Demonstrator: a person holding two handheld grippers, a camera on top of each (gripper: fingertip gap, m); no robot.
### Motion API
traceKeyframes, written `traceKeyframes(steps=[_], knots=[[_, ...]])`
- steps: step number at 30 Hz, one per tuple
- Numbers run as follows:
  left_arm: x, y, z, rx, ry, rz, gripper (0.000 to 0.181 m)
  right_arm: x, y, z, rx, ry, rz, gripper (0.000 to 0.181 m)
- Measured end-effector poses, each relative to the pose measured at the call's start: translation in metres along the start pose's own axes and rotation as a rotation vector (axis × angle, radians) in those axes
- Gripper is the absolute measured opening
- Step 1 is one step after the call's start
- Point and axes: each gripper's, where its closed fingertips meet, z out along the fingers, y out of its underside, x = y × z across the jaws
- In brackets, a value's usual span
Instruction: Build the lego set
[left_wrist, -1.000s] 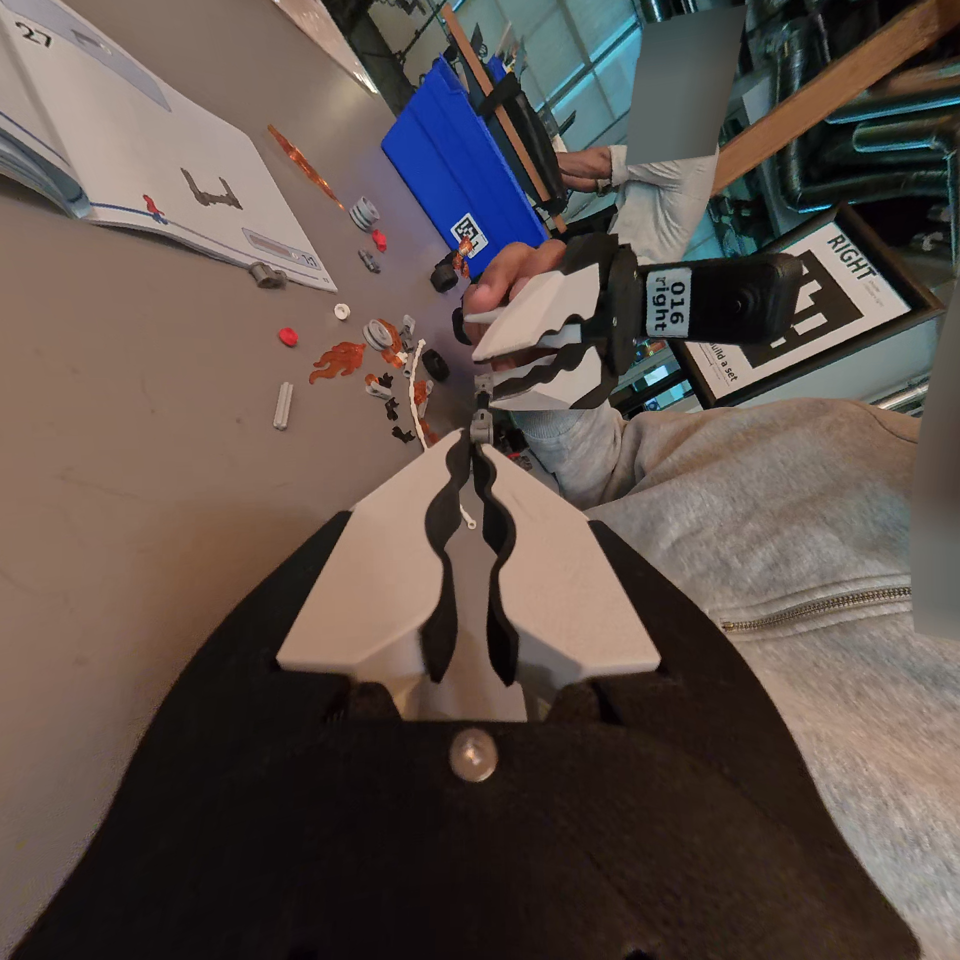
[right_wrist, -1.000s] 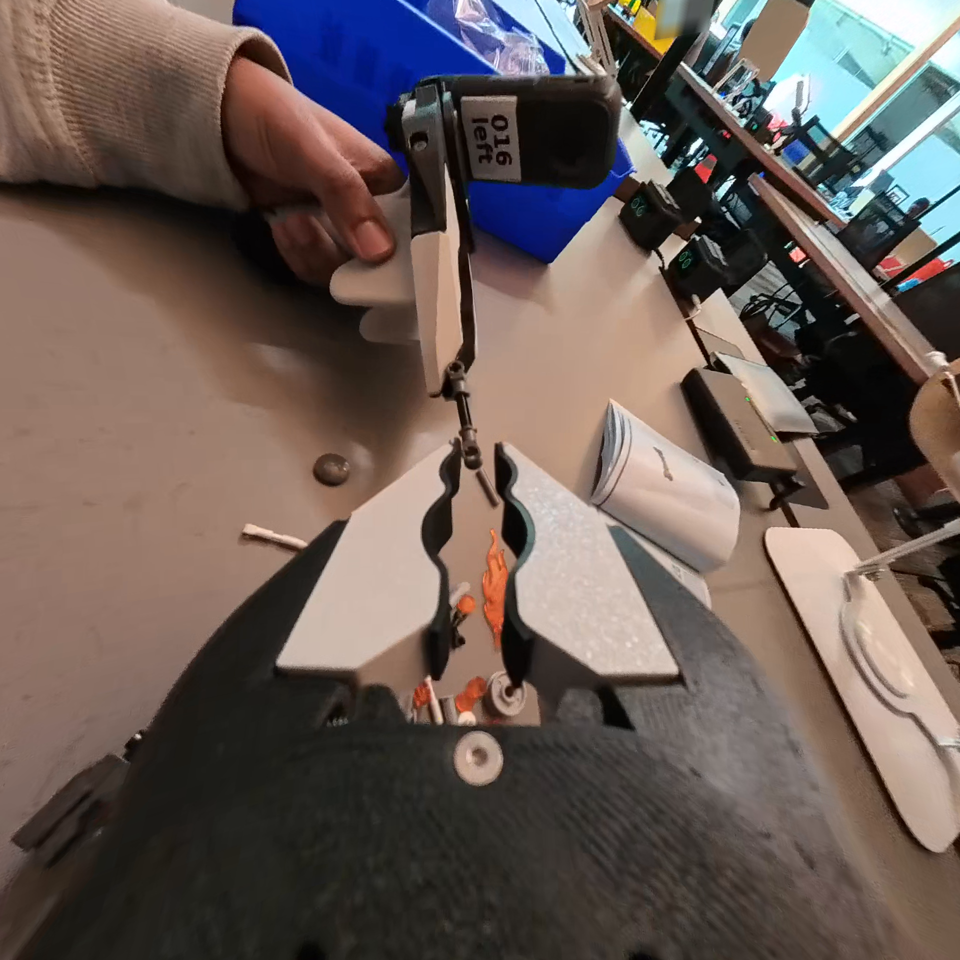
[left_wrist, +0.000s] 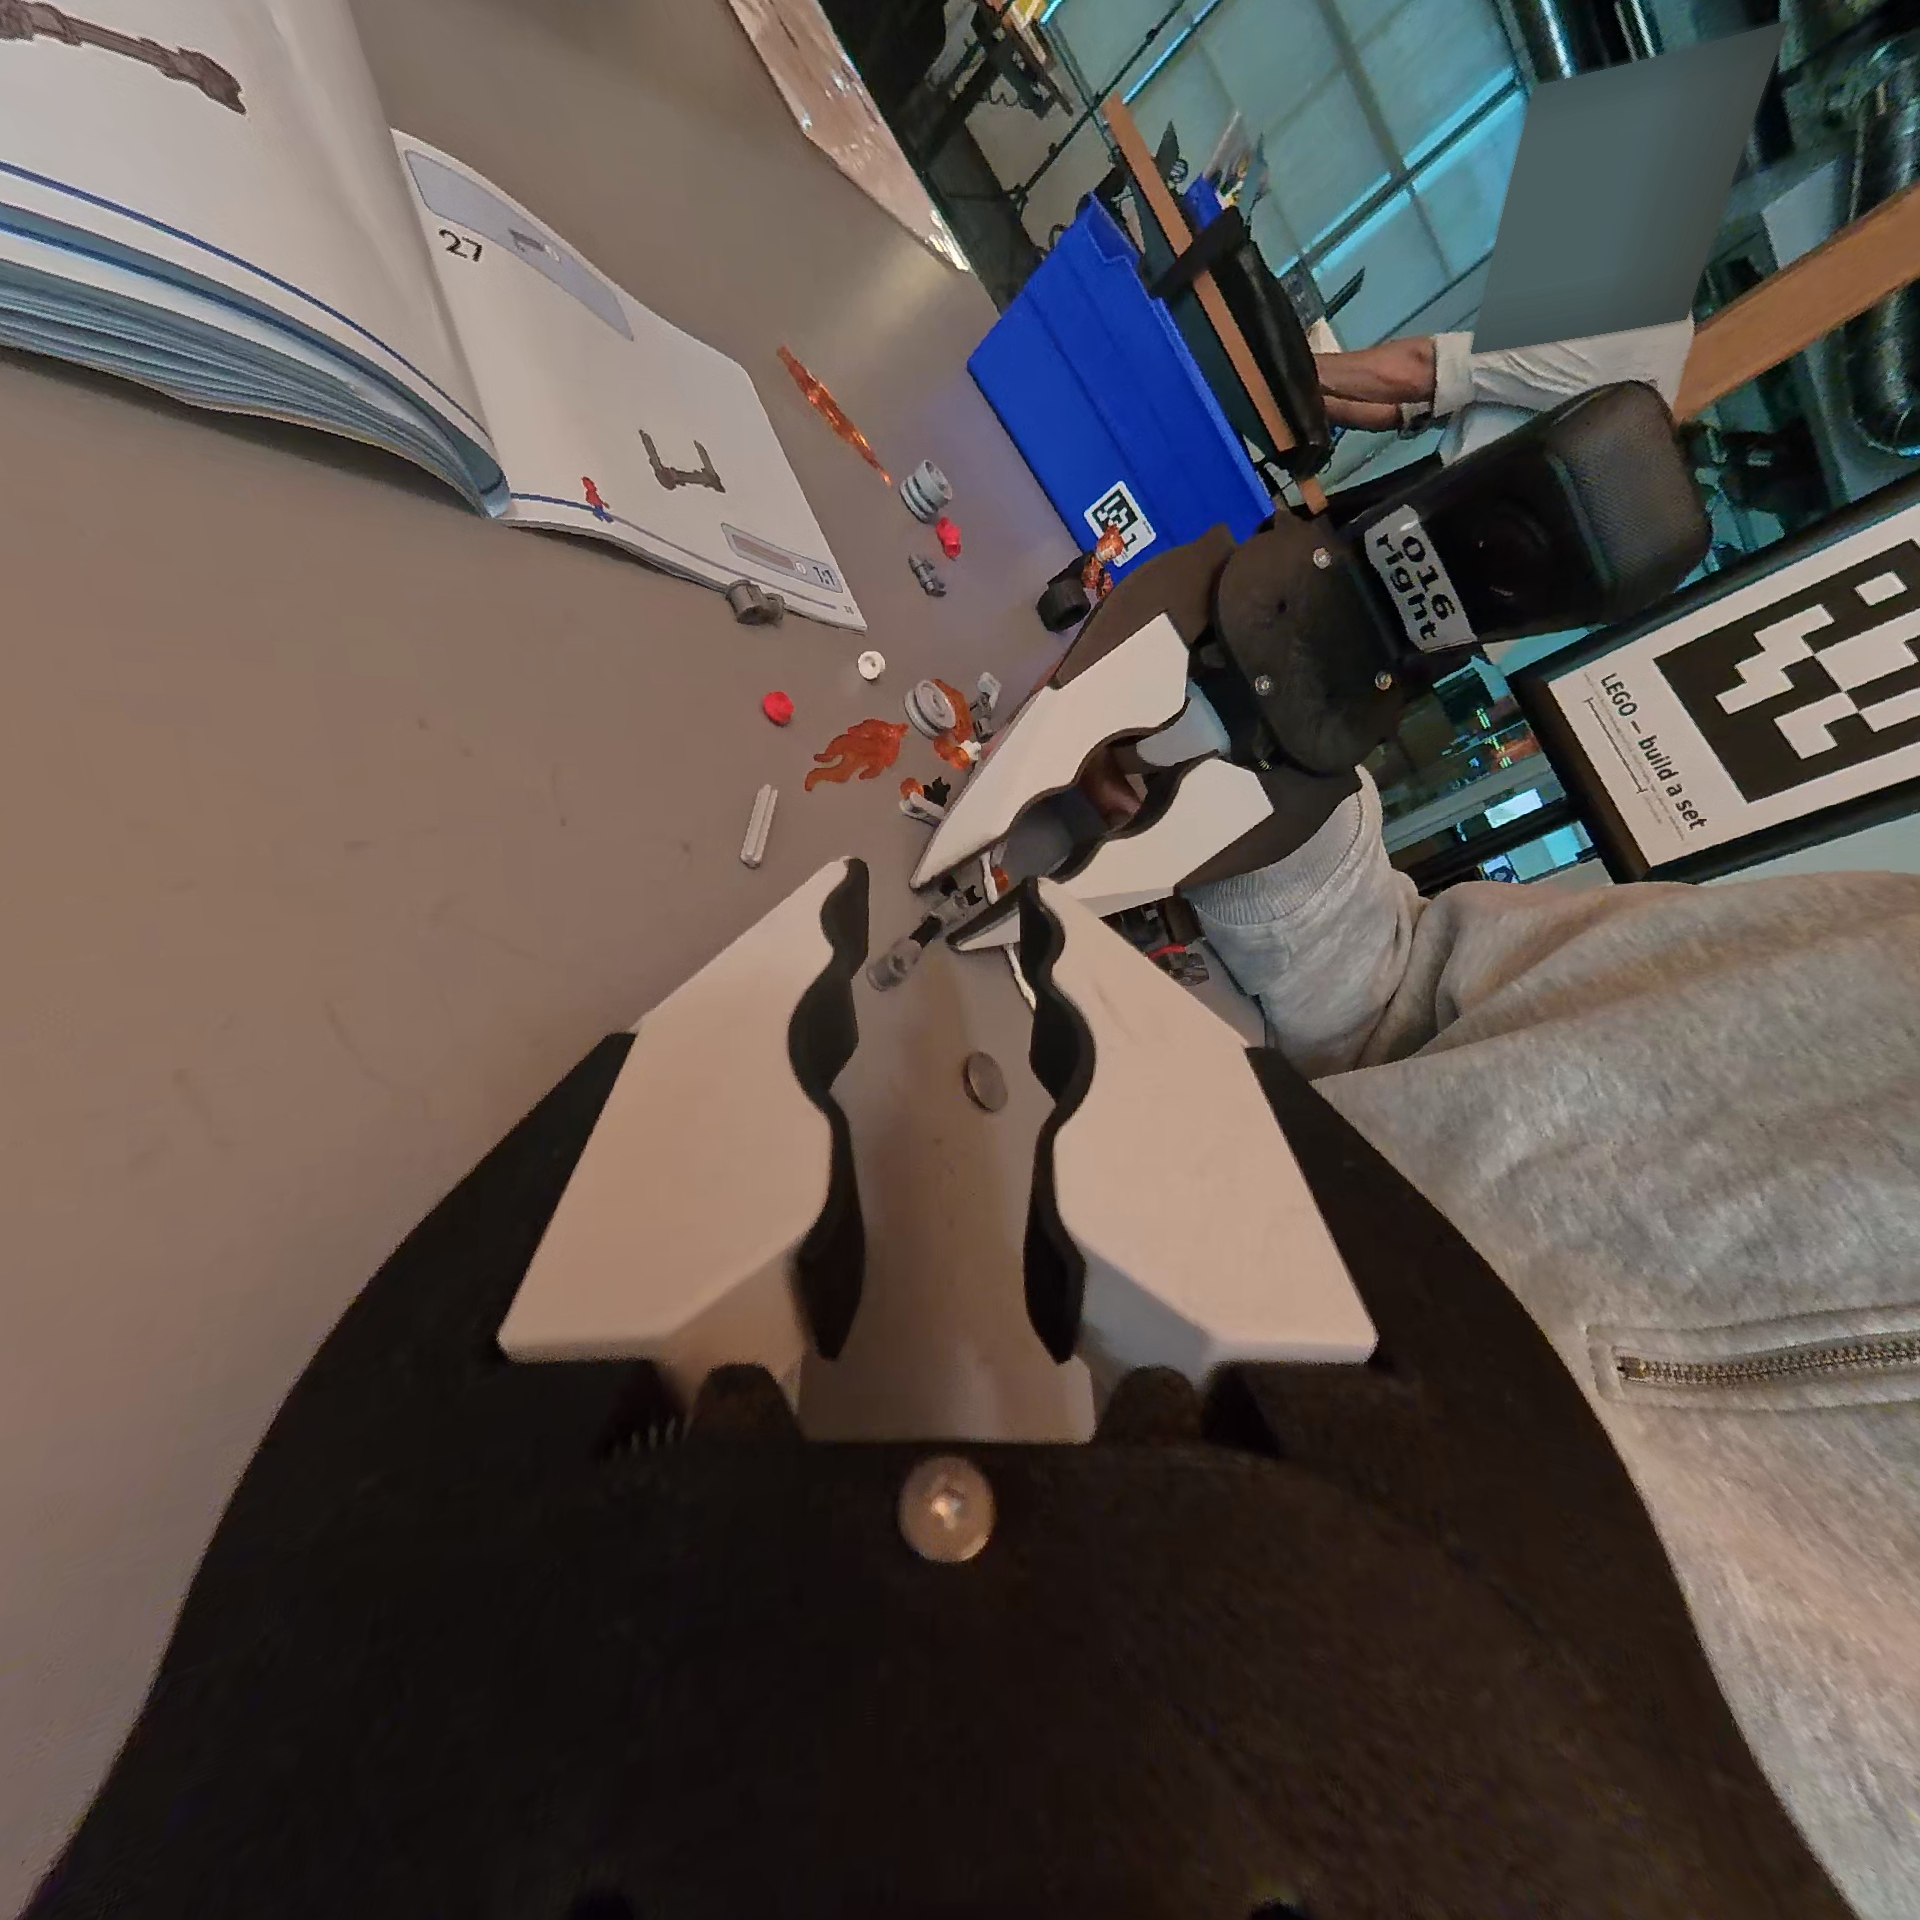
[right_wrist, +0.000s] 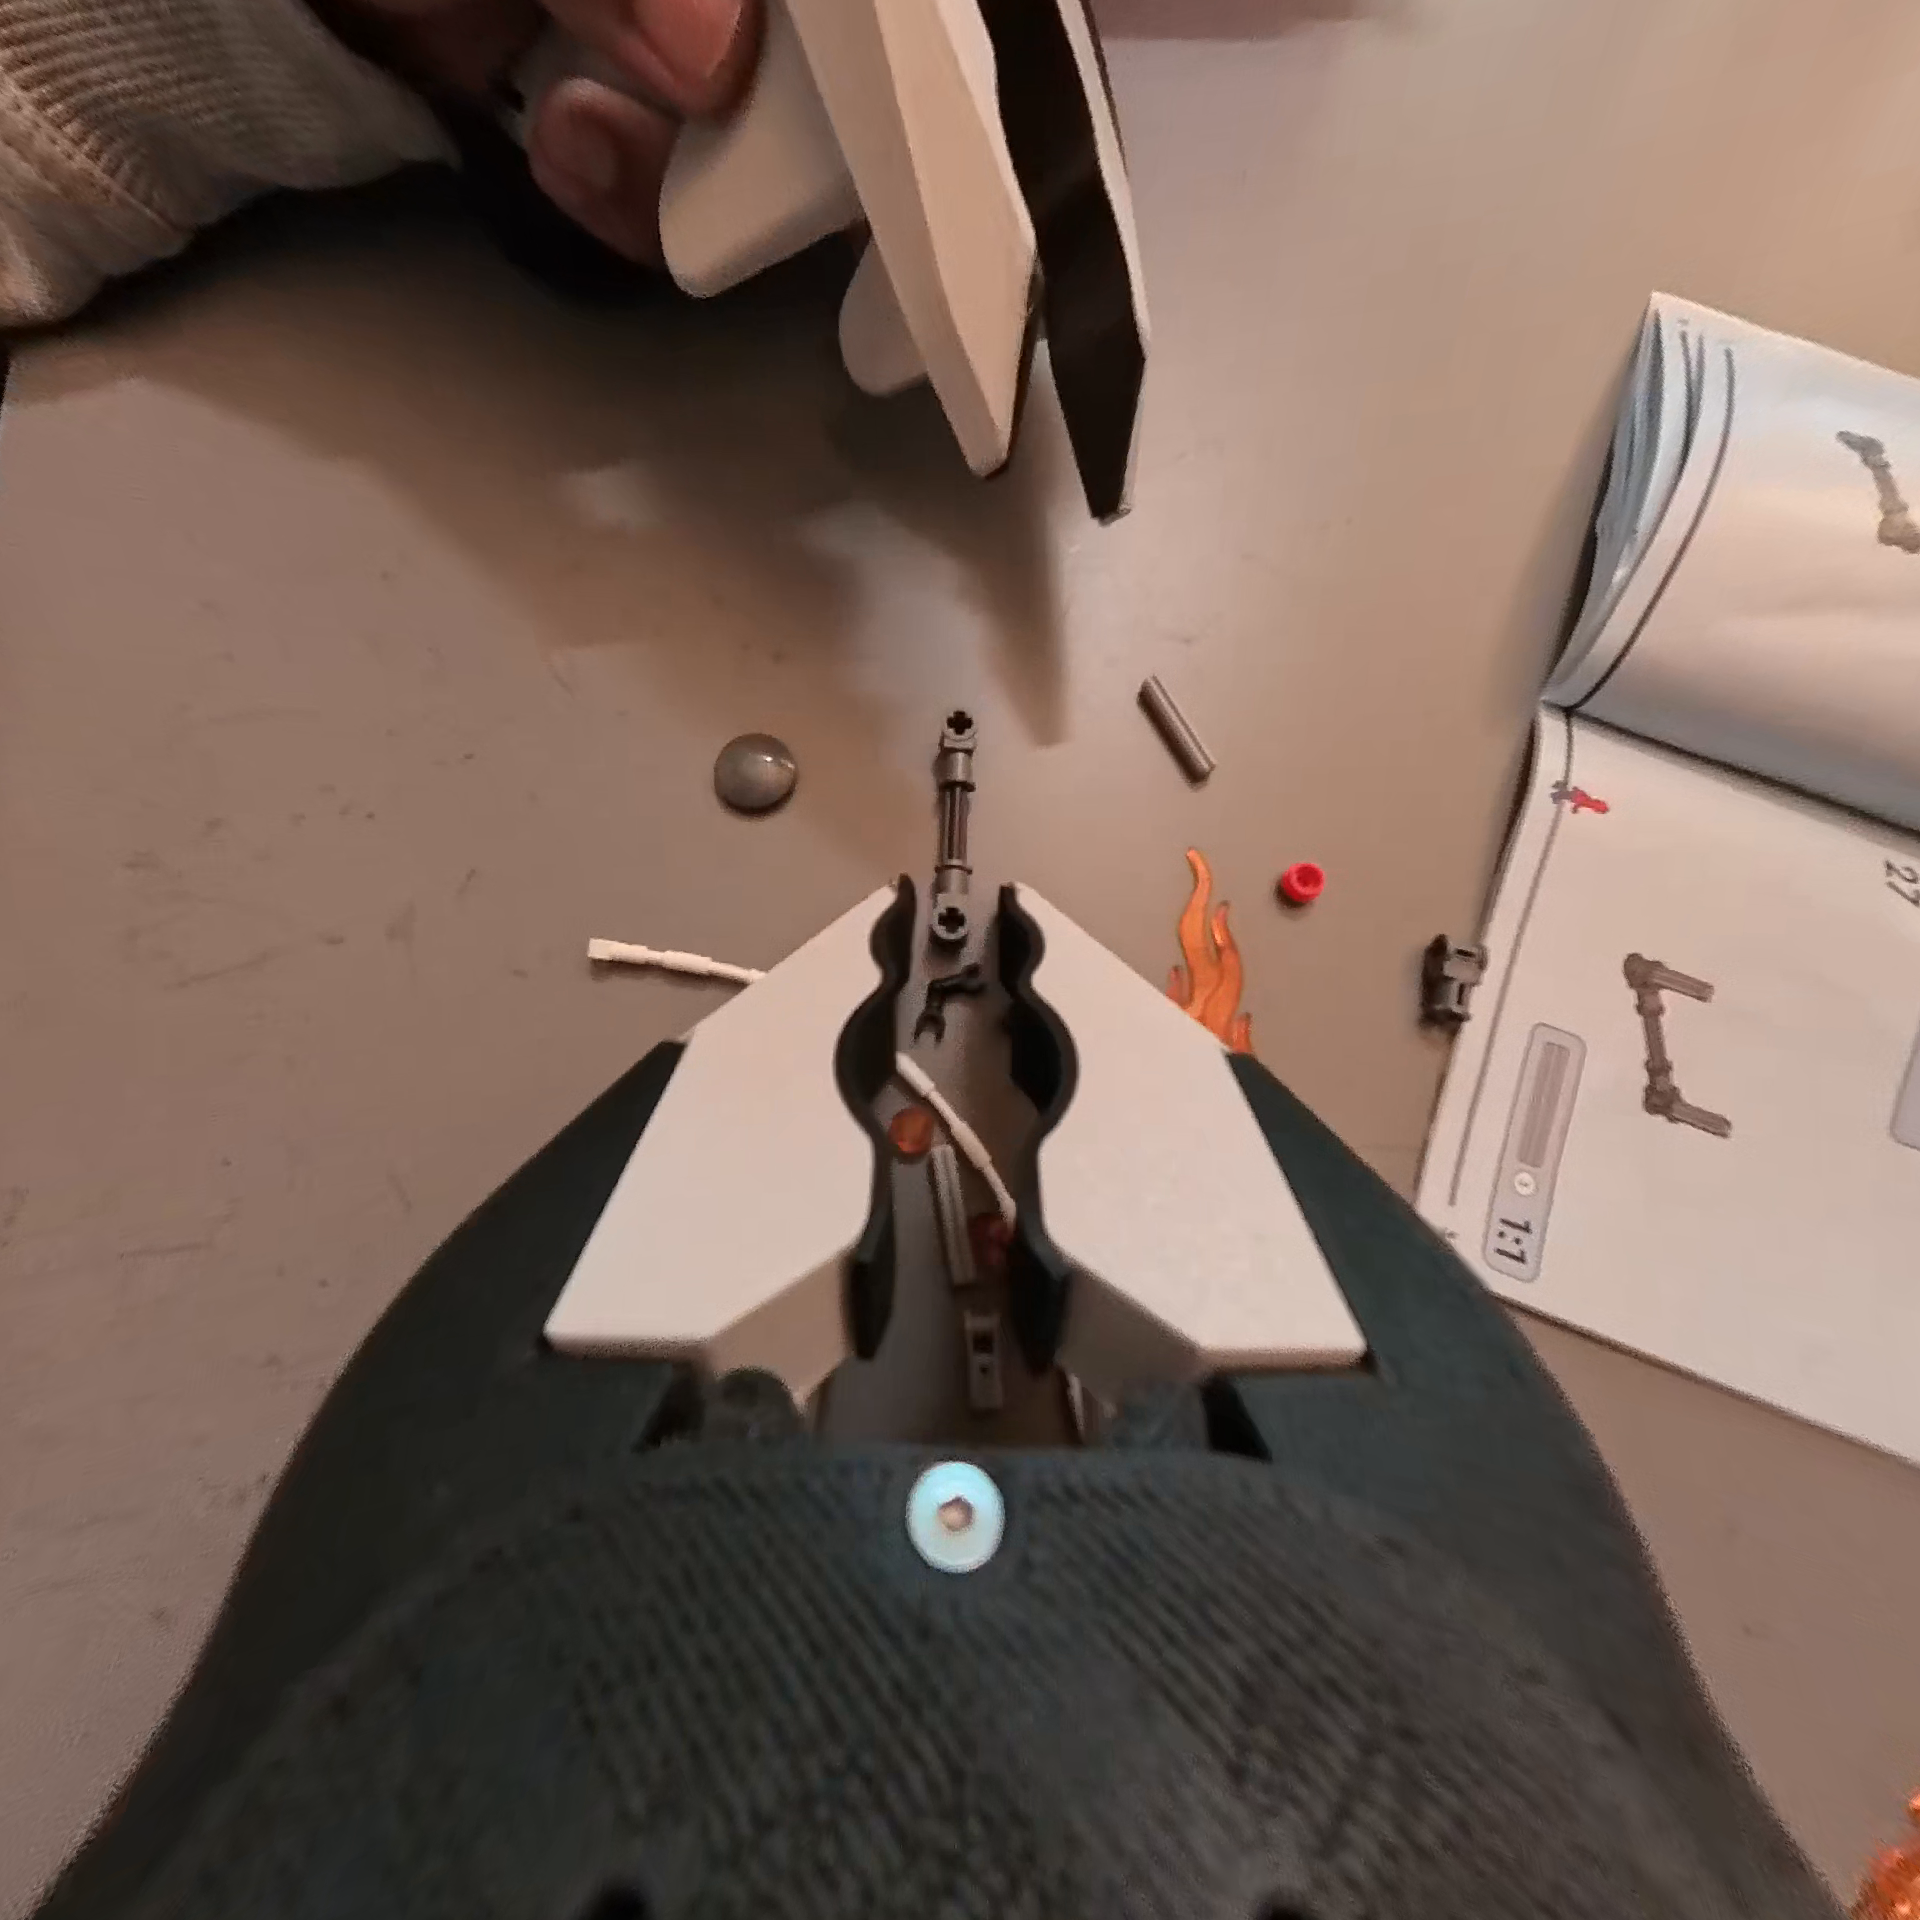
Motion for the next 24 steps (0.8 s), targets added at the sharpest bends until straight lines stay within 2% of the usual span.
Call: traceKeyframes(steps=[4, 7, 10, 13, 16, 19, 21, 24], knots=[[0.000, 0.000, 0.000, -0.002, 0.000, 0.003, 0.027, 0.006, -0.013, -0.017, 0.072, 0.016, -0.004, 0.017], [0.001, 0.000, 0.000, 0.001, 0.002, 0.005, 0.027, 0.038, -0.024, -0.051, 0.186, 0.152, 0.044, 0.013], [0.001, 0.000, 0.000, 0.000, 0.002, 0.009, 0.027, 0.072, -0.017, -0.089, 0.240, 0.326, 0.095, 0.013], [0.002, 0.000, 0.000, -0.001, 0.002, 0.016, 0.027, 0.090, -0.006, -0.115, 0.292, 0.405, 0.173, 0.013], [0.002, 0.000, 0.000, 0.000, 0.000, 0.020, 0.026, 0.092, 0.005, -0.120, 0.288, 0.379, 0.232, 0.014], [0.002, -0.001, 0.000, 0.002, -0.001, 0.023, 0.026, 0.086, 0.017, -0.111, 0.216, 0.327, 0.232, 0.012], [0.002, -0.001, 0.000, 0.004, -0.003, 0.026, 0.025, 0.088, 0.027, -0.108, 0.148, 0.352, 0.206, 0.011], [0.002, -0.001, 0.000, 0.004, -0.005, 0.028, 0.025, 0.087, 0.032, -0.108, 0.128, 0.354, 0.191, 0.008]])
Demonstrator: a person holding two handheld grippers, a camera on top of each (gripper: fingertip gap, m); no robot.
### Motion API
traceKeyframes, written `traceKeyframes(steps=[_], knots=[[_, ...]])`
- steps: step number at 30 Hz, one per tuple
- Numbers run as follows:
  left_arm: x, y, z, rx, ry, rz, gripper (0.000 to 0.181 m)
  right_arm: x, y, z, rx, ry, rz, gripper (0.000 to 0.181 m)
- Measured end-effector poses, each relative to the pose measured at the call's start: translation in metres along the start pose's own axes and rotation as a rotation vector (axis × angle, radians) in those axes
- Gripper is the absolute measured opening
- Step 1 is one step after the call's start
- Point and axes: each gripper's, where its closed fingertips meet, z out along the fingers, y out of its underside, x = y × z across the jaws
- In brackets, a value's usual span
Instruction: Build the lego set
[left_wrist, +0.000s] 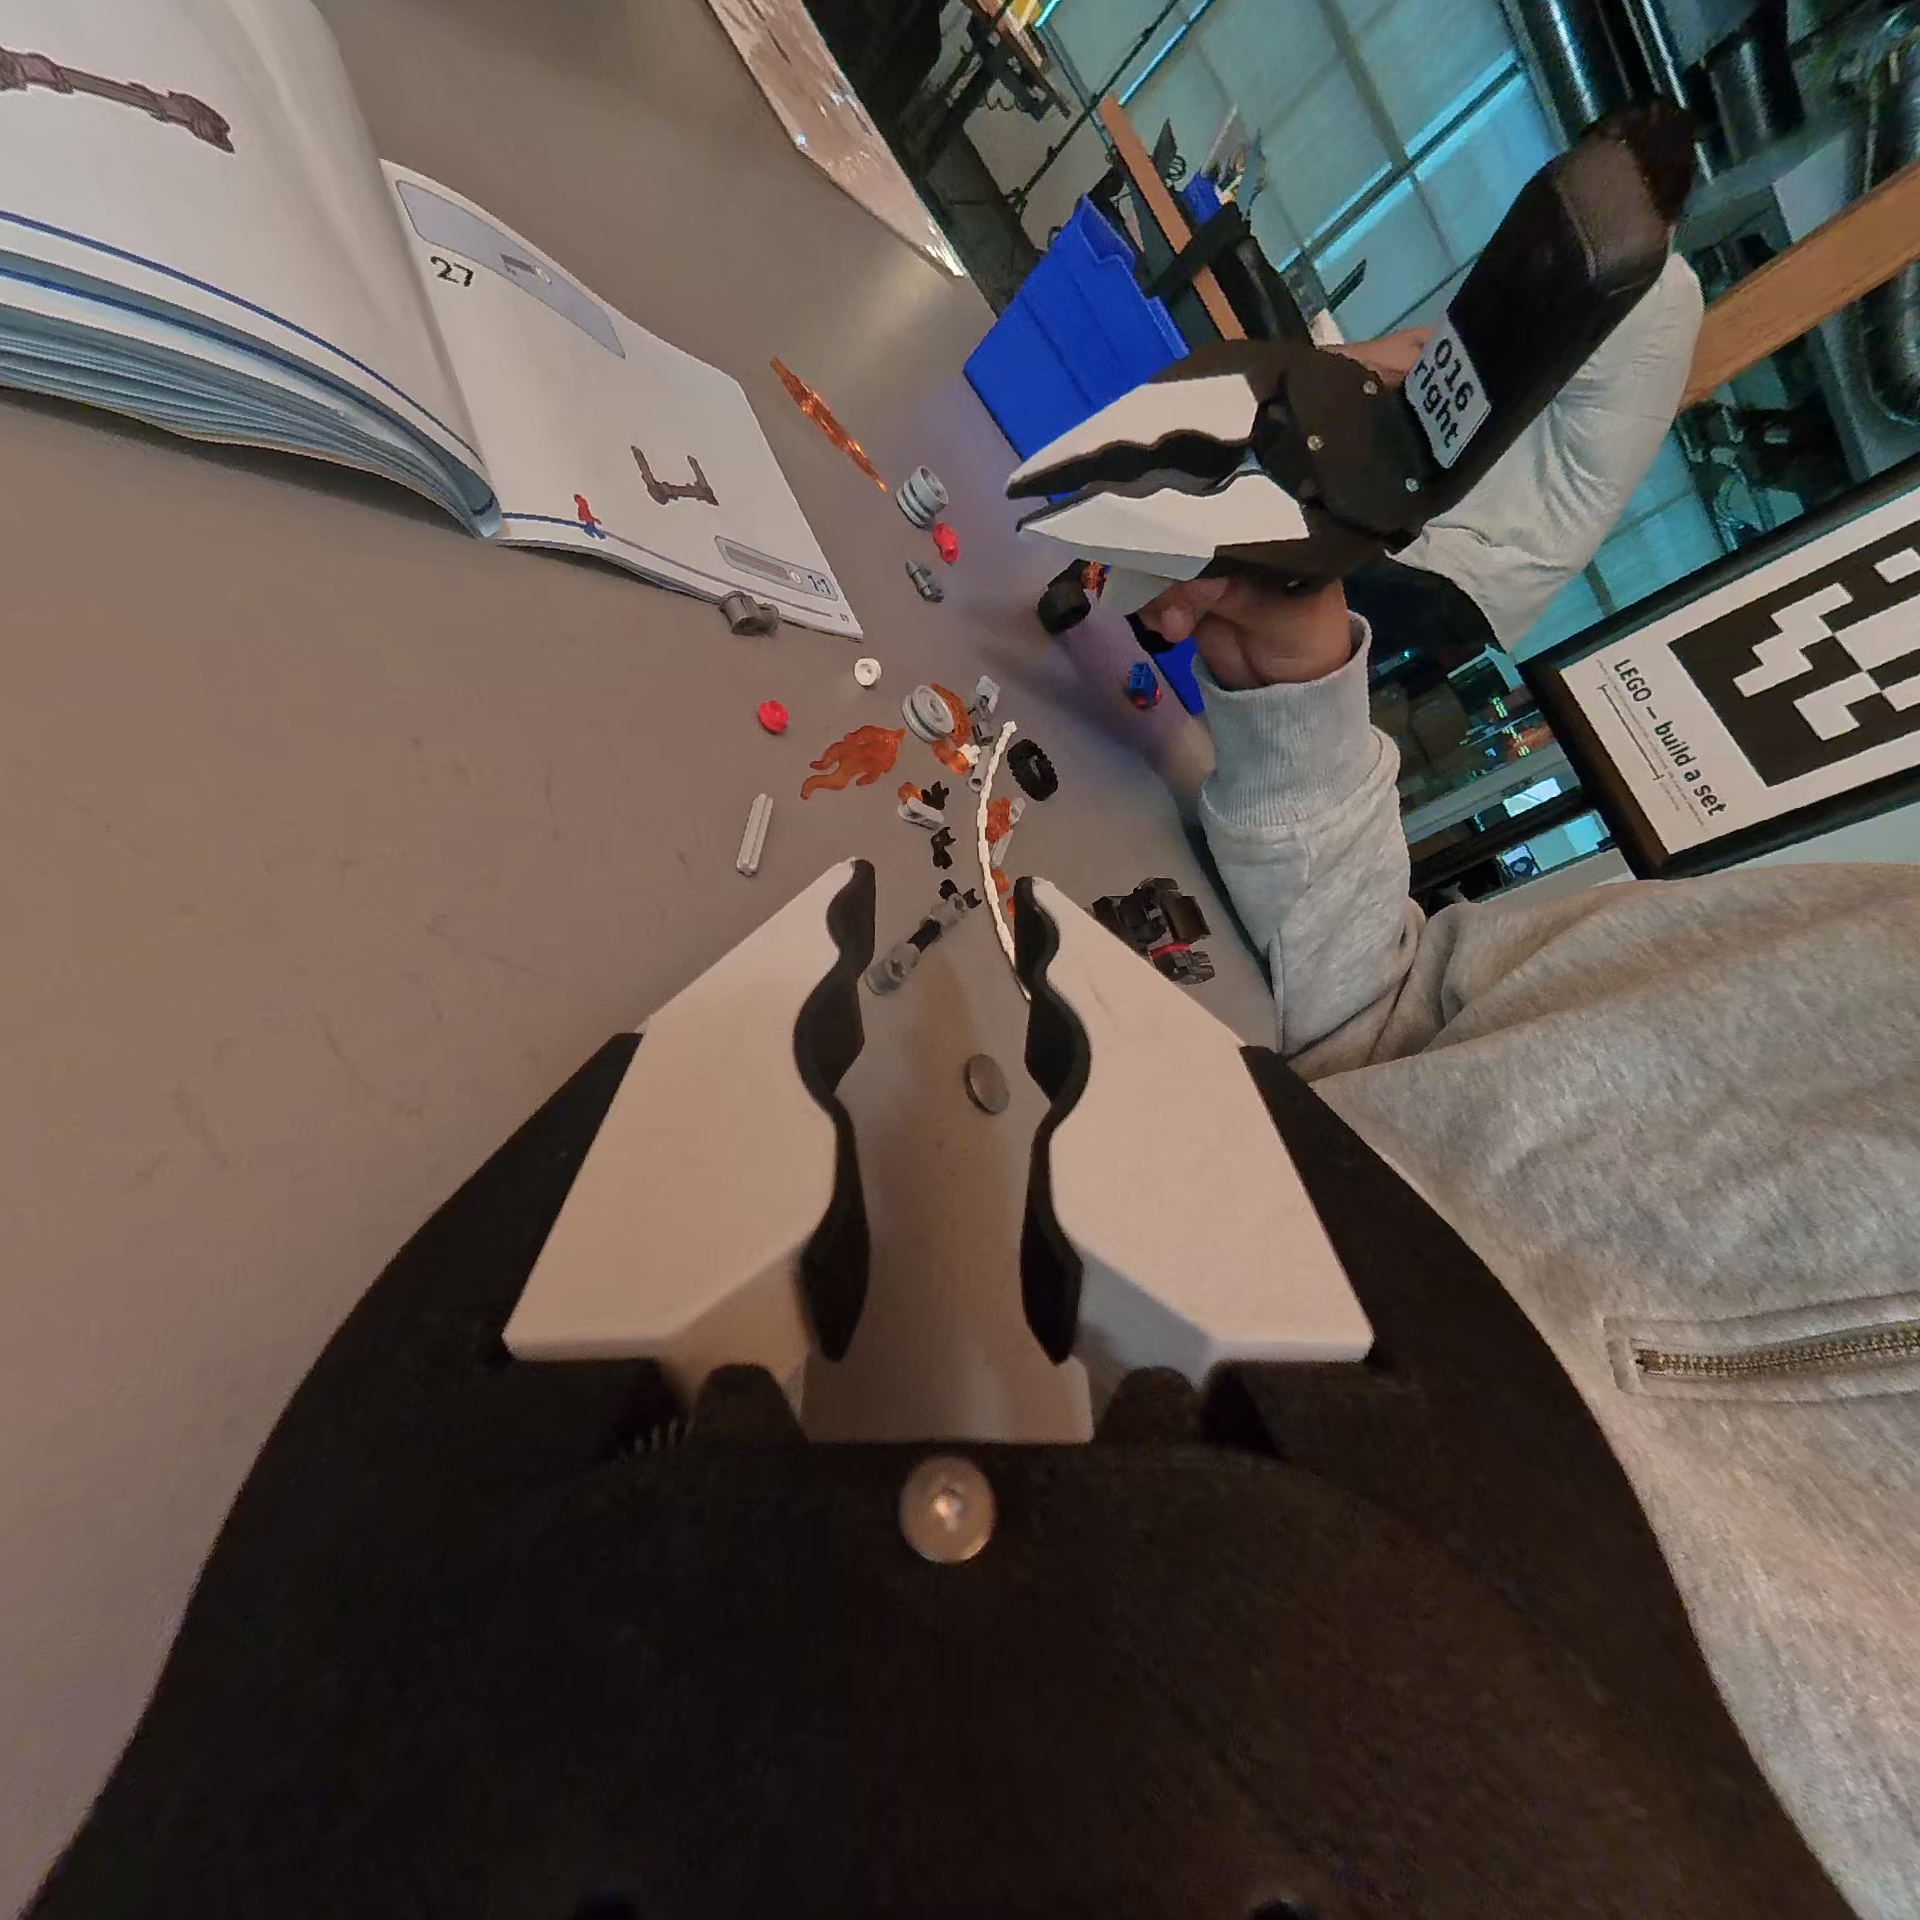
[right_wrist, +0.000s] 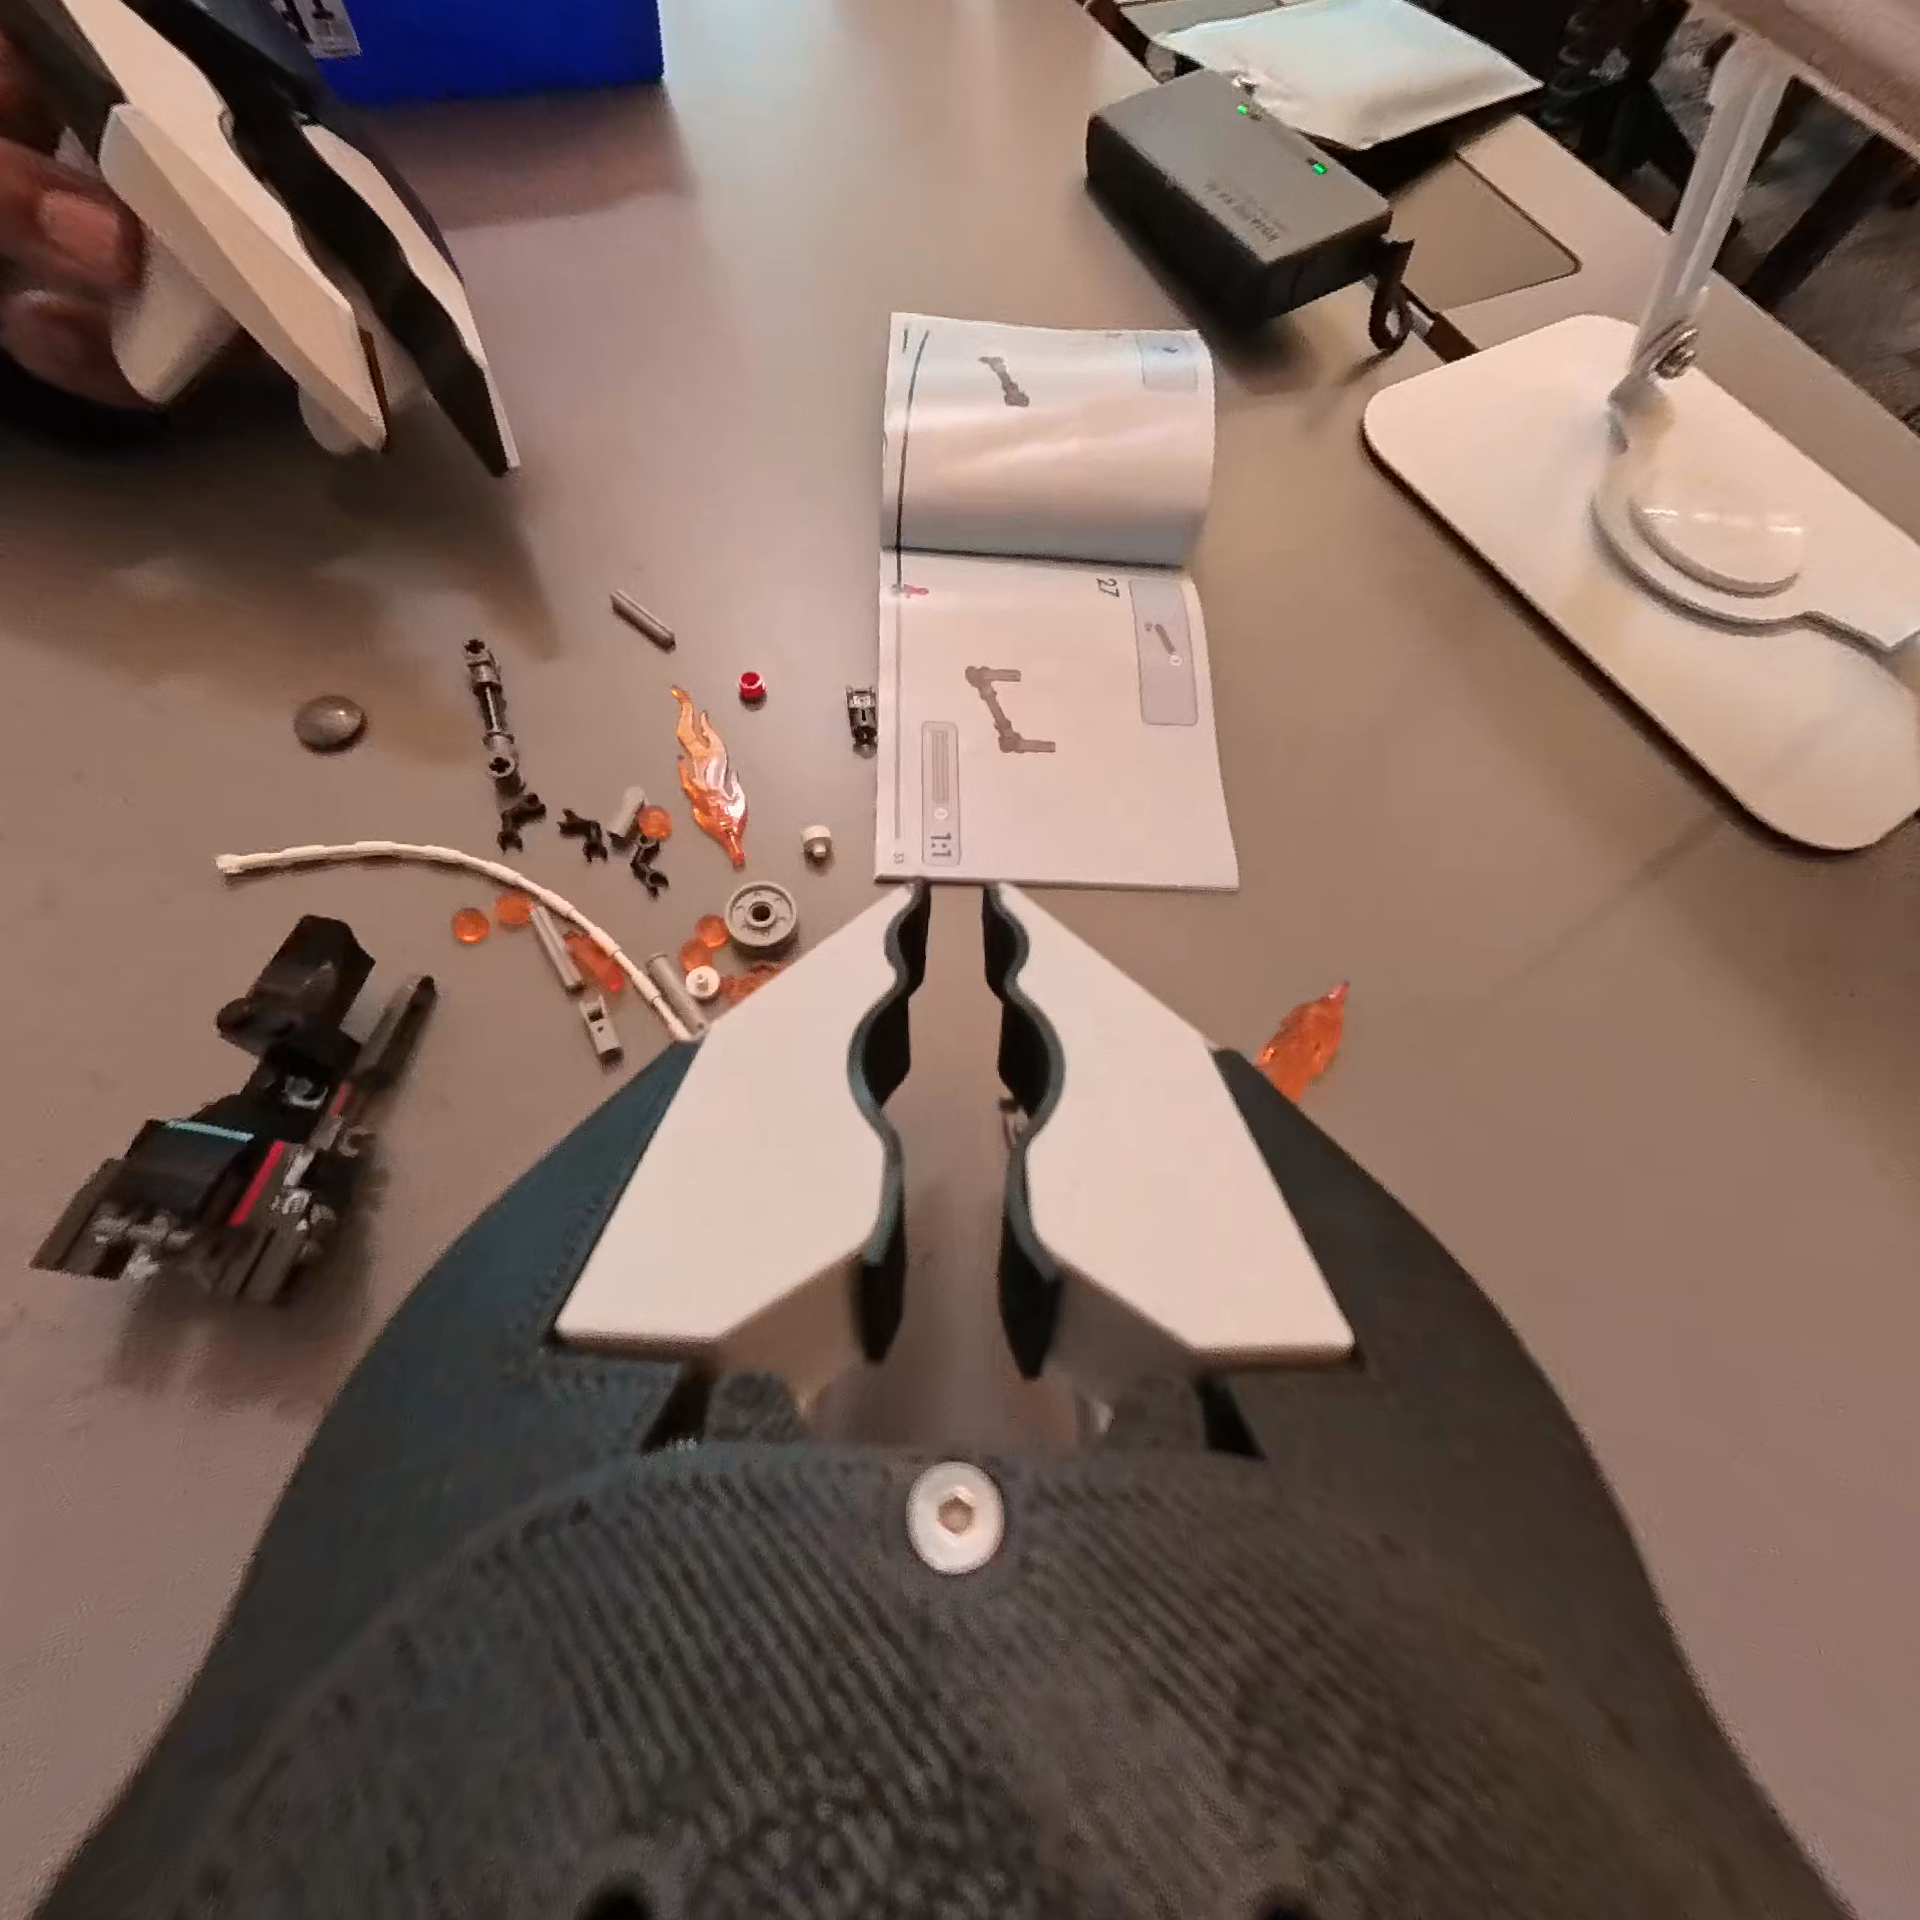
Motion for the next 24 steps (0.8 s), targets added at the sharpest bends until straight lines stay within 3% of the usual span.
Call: traceKeyframes(steps=[6, 12, 19, 24], knots=[[0.000, 0.001, 0.001, -0.008, -0.008, 0.006, 0.025, -0.039, 0.008, -0.007, 0.003, -0.246, -0.061, 0.014], [-0.001, 0.002, 0.002, -0.016, -0.012, 0.003, 0.025, -0.074, -0.024, -0.033, 0.215, -0.437, -0.083, 0.006], [-0.003, 0.004, 0.003, -0.027, -0.019, -0.003, 0.025, -0.105, 0.018, 0.007, -0.070, -0.453, -0.207, 0.008], [-0.003, 0.004, 0.003, -0.032, -0.022, -0.006, 0.025, -0.111, 0.032, 0.023, -0.160, -0.398, -0.294, 0.009]])
